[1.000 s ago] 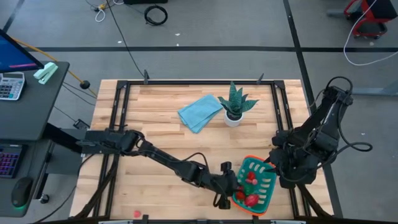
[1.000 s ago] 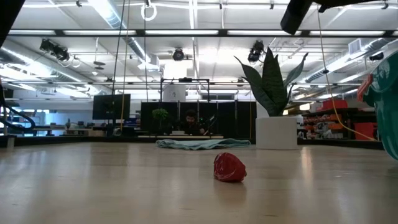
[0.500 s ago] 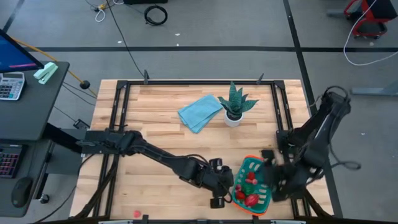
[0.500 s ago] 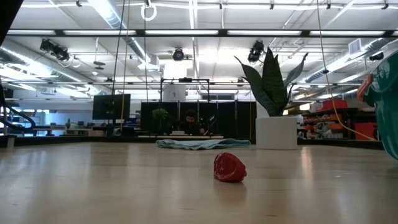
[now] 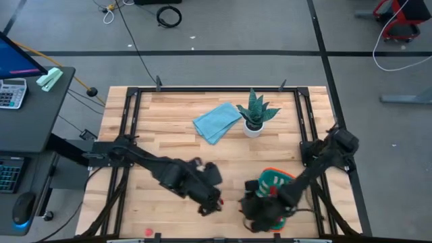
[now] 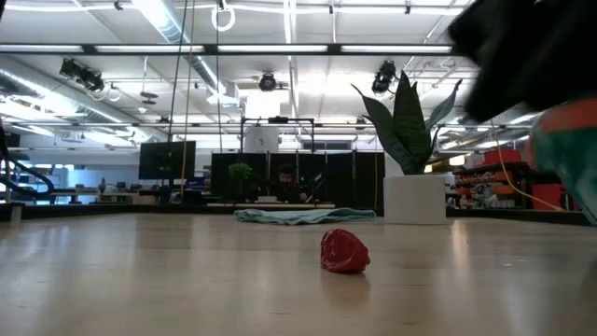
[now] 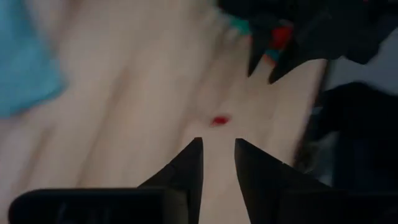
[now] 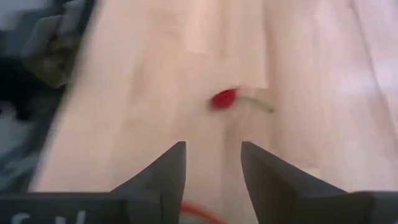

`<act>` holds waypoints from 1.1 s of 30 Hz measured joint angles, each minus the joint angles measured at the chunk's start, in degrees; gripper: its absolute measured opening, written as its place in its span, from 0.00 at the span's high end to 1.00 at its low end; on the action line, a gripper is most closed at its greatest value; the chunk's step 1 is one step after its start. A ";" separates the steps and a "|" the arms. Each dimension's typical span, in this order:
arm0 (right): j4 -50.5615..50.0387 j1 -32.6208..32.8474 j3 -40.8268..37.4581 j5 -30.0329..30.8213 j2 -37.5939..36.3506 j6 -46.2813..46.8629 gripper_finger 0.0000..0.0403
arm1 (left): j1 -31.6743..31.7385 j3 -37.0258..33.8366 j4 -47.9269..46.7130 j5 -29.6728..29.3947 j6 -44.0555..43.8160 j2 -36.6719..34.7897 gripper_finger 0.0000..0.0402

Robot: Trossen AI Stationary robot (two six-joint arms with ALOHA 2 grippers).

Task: Pick and placing Produce into tupperware
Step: Put the cherry into the basket

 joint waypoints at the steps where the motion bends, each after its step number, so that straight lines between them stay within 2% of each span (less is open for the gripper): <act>1: 1.39 -1.20 -0.01 0.04 1.02 0.65 0.60 | -0.56 0.00 -3.41 -1.01 -2.36 -0.58 0.77; 4: 5.00 -4.52 -0.02 -1.22 3.41 3.89 0.60 | -2.27 -0.01 -9.46 -2.37 -8.96 -1.06 0.80; 10: 5.49 -7.15 -0.02 -9.71 3.16 4.72 0.60 | -6.27 -0.91 -7.04 -3.40 -6.48 -0.92 0.85; 16: 5.35 -6.13 -0.02 -8.13 -1.71 6.10 0.60 | -8.61 -1.33 -9.03 -5.38 -9.36 -0.86 0.90; 19: 8.89 -6.19 -0.02 -8.48 -1.72 6.14 0.60 | -9.71 -1.36 -8.94 -5.27 -9.40 -0.82 0.91; 22: 13.82 -6.44 0.00 -10.52 0.51 6.13 0.60 | -10.61 -1.36 -9.08 -5.23 -9.43 -0.84 0.93; 28: 16.45 -7.54 0.00 -11.41 5.27 2.60 0.60 | -11.12 -1.36 -9.03 -5.36 -9.84 -0.84 0.95; 33: 19.18 -9.41 0.04 -11.23 8.00 3.19 0.60 | -11.18 -1.36 -8.99 -5.36 -11.87 -0.84 0.92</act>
